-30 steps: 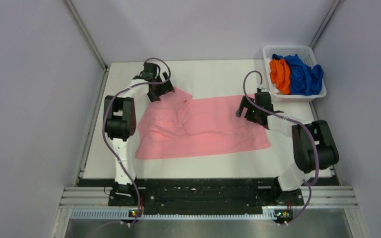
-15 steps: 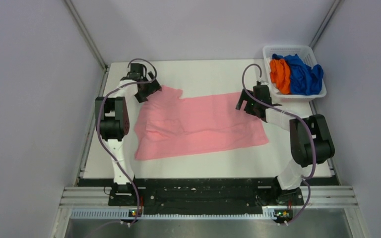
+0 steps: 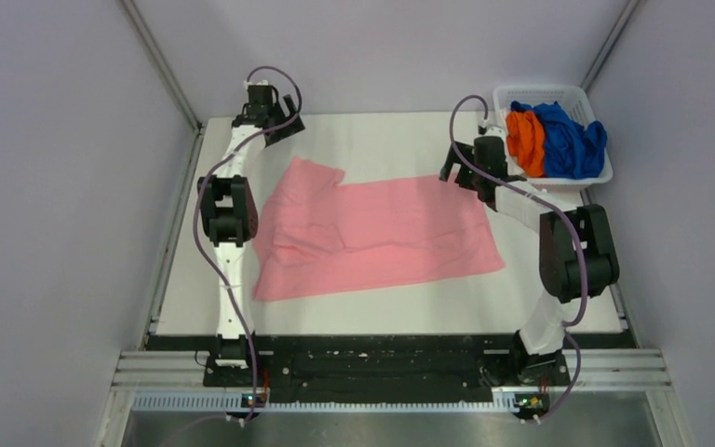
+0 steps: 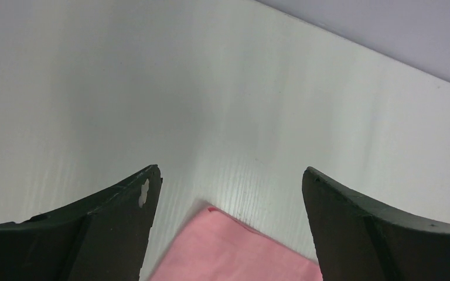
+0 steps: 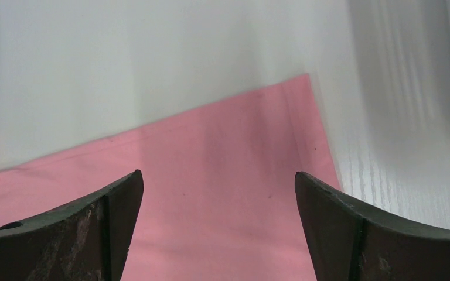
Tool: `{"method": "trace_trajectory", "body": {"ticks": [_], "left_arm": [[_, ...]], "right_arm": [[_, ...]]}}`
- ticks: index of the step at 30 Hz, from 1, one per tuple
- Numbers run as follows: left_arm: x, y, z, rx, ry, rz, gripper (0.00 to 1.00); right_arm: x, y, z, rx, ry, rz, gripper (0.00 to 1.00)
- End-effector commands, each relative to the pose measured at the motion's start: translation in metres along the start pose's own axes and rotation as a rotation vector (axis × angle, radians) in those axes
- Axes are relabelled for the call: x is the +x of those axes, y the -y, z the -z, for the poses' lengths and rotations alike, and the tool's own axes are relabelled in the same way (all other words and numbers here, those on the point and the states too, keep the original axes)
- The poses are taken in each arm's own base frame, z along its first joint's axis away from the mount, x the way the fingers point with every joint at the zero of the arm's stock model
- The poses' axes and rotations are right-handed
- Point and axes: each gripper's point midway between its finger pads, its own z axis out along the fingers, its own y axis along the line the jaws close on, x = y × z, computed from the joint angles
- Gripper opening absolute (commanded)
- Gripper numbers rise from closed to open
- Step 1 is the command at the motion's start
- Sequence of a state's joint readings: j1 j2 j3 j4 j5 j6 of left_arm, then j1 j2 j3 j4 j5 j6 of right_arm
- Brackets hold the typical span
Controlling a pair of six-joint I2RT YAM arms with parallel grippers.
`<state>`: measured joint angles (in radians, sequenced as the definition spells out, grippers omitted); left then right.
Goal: Fold and stack the t-shirts
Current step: Grab the side of the flattened tshirt furthest away from the robot with both arms
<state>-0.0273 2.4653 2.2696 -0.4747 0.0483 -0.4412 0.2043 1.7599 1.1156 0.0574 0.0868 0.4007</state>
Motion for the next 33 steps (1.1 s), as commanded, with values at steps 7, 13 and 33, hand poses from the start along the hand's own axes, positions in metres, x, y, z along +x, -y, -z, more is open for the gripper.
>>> {"method": "trace_trajectory", "body": {"ticks": [7, 13, 33], "left_arm": [[0.051, -0.004, -0.027, -0.031, -0.127, -0.1, 0.88], [0.091, -0.019, -0.021, -0.147, -0.25, -0.182, 0.74], [0.078, -0.001, 0.012, -0.222, -0.194, -0.293, 0.0]], "right_arm": [[-0.015, 0.005, -0.004, 0.028, 0.044, 0.013, 0.99], [-0.015, 0.008, 0.003, 0.03, 0.059, 0.02, 0.99], [-0.026, 0.031, -0.054, 0.228, -0.01, 0.089, 0.95]]}}
